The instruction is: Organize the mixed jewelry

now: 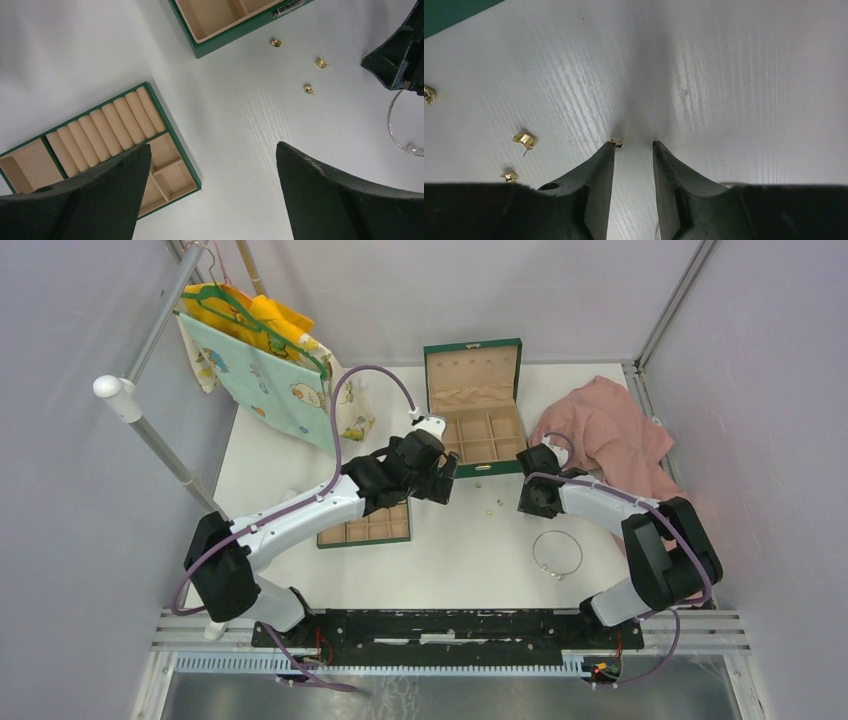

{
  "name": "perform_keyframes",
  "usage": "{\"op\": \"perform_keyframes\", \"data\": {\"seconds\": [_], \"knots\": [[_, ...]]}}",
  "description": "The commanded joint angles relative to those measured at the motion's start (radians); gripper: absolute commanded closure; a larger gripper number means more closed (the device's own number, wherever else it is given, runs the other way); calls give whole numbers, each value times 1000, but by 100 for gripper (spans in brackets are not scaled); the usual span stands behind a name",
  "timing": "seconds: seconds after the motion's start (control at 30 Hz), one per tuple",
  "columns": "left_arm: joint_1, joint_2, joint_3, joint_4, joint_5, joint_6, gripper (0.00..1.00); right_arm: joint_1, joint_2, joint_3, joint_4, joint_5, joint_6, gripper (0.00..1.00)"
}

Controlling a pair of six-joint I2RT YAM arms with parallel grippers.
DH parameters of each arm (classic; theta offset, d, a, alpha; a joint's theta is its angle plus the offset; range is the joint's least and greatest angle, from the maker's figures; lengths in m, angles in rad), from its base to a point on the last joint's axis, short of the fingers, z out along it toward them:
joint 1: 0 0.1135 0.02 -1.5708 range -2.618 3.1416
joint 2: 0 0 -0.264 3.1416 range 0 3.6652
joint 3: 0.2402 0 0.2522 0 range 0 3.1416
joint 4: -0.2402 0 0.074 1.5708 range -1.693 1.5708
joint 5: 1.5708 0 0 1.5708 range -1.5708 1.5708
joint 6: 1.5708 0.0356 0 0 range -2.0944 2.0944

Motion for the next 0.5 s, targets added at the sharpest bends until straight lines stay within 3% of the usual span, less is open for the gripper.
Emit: {"op": "perform_keyframes", "data": {"seconds": [0.0,0.47], "knots": [[-1,-18,54,23,-36,-12,0,11,29,21,36,21,35,61],[0,-12,66,15,-56,35,0,34,34,98,35,32,-26,62]]}}
